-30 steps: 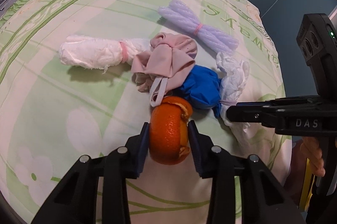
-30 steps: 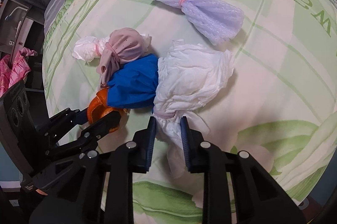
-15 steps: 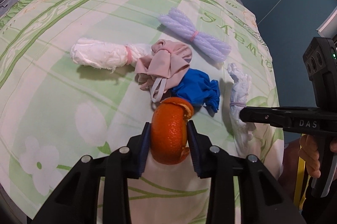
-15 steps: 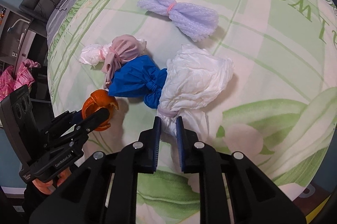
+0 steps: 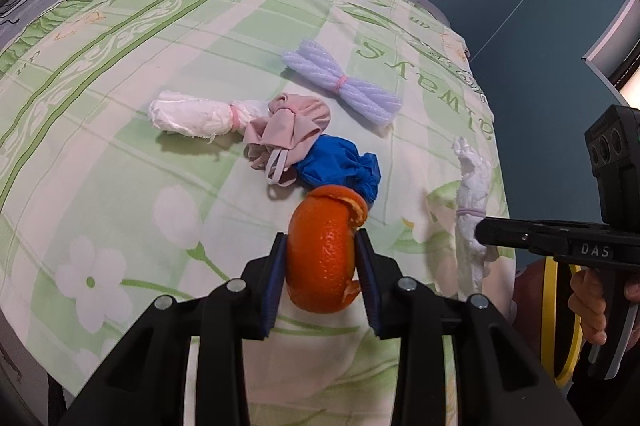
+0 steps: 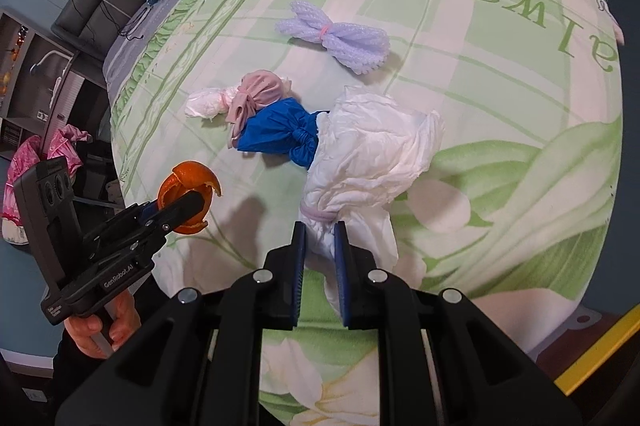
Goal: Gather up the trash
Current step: 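Lift the orange peel and white tissue bundle and carry them over the bin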
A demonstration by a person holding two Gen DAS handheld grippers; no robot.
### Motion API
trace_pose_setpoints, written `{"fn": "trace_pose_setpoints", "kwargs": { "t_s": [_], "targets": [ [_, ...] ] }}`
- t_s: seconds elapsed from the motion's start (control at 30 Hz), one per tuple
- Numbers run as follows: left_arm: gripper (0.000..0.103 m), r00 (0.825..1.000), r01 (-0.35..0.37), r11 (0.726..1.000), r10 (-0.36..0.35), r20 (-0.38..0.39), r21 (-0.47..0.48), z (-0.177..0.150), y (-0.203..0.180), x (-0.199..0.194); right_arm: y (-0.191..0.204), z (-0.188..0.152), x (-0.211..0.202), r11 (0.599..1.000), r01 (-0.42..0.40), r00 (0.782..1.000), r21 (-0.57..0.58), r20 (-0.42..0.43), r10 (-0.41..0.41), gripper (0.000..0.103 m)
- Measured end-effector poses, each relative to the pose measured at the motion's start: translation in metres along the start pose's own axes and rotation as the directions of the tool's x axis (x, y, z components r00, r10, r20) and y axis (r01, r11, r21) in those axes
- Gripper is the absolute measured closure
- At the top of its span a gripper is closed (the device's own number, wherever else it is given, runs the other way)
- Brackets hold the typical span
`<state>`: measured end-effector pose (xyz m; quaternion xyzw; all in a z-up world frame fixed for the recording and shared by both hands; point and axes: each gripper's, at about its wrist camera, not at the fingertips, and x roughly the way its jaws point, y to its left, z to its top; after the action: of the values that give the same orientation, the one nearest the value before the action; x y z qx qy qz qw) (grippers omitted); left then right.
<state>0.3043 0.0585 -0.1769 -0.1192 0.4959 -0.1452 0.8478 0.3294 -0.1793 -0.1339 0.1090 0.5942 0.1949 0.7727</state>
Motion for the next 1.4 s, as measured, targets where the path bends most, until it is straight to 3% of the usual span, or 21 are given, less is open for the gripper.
{"fn": "trace_pose_setpoints", "kwargs": {
  "t_s": [0.67, 1.4],
  "targets": [
    [0.071, 1.000, 0.003, 1.000, -0.002, -0.023, 0.019, -0.038, -0.033, -0.019, -0.002, -0.057, -0.053, 1.000, 0.009, 0.998, -0.018, 0.063, -0.008, 0.090],
    [0.071, 0.995, 0.094, 0.987, -0.091, -0.028, 0.130, -0.059, -0.110, -0.036, -0.047, -0.112, -0.126, 0.996, -0.030, 0.976, 0.082, 0.218, 0.012, 0.090]
  ]
}}
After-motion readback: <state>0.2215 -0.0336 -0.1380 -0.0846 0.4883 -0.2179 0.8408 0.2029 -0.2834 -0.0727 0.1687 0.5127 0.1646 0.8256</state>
